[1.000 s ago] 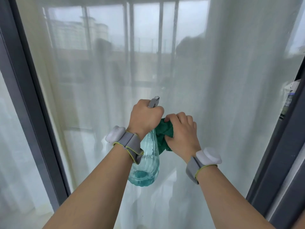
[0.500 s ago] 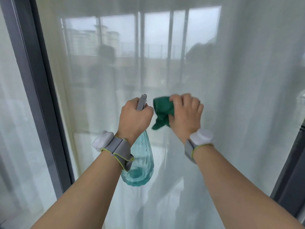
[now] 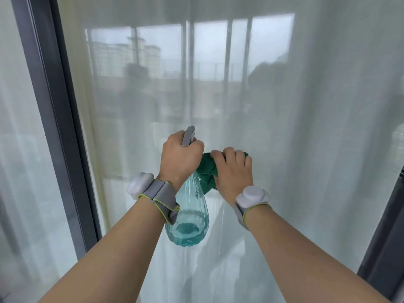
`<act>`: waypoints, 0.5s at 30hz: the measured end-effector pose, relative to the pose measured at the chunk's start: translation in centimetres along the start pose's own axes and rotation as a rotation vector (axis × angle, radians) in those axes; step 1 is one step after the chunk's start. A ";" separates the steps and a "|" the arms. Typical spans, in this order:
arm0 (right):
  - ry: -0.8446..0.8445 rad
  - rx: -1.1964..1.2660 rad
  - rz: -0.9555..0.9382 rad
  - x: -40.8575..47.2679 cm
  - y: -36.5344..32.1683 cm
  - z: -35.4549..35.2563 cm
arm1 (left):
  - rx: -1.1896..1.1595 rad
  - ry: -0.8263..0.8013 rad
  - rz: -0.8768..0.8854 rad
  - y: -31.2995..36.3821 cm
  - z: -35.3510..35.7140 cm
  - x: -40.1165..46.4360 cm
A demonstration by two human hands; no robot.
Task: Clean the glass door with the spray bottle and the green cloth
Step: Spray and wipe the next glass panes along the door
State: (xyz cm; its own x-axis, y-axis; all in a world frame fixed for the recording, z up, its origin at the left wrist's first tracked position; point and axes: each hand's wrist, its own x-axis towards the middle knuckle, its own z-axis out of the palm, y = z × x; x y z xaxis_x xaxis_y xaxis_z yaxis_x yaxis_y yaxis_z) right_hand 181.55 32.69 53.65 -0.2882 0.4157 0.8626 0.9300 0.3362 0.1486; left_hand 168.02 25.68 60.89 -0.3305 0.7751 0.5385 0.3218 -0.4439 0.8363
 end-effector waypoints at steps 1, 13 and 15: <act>0.029 -0.010 0.016 0.8 0.6 -0.7 | -0.004 0.000 -0.004 0.1 -0.1 0.2; 0.180 -0.029 0.062 -0.5 3.8 -0.7 | 0.037 -0.026 -0.025 0.0 1.4 0.1; 0.152 -0.037 0.015 -1.4 4.1 -0.4 | 0.040 -0.049 -0.041 -0.2 1.9 -0.3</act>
State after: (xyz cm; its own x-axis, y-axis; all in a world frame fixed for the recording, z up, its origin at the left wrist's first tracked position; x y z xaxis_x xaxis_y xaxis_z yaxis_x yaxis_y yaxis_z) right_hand 185.87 33.11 53.28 -0.2387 0.2869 0.9277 0.9424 0.2988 0.1501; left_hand 169.75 26.38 60.39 -0.3003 0.8138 0.4976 0.3444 -0.3940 0.8521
